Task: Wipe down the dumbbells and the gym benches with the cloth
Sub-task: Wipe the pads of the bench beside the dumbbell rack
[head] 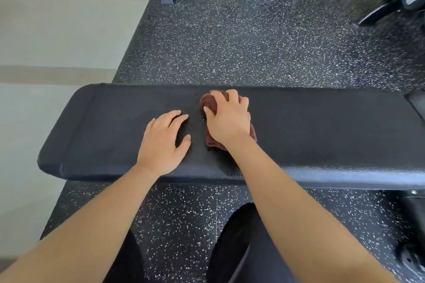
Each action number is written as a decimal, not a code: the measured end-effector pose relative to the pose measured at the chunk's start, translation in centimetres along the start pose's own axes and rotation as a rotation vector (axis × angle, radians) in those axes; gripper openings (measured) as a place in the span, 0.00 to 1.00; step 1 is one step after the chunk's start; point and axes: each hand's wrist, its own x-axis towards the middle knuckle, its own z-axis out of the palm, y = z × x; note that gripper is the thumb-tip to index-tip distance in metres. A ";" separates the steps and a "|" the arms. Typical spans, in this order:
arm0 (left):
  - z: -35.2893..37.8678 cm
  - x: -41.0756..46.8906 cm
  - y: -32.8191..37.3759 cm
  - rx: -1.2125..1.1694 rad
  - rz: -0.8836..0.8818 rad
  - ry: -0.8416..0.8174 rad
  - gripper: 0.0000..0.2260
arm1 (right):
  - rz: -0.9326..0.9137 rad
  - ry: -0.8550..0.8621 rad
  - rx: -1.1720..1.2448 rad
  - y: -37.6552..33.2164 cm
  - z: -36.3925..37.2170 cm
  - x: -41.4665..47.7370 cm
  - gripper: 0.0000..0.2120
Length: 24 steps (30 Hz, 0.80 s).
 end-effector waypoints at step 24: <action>-2.8 5.7 -12.5 -0.059 0.376 -0.154 0.21 | 0.186 0.166 -0.086 -6.7 4.1 -0.3 0.22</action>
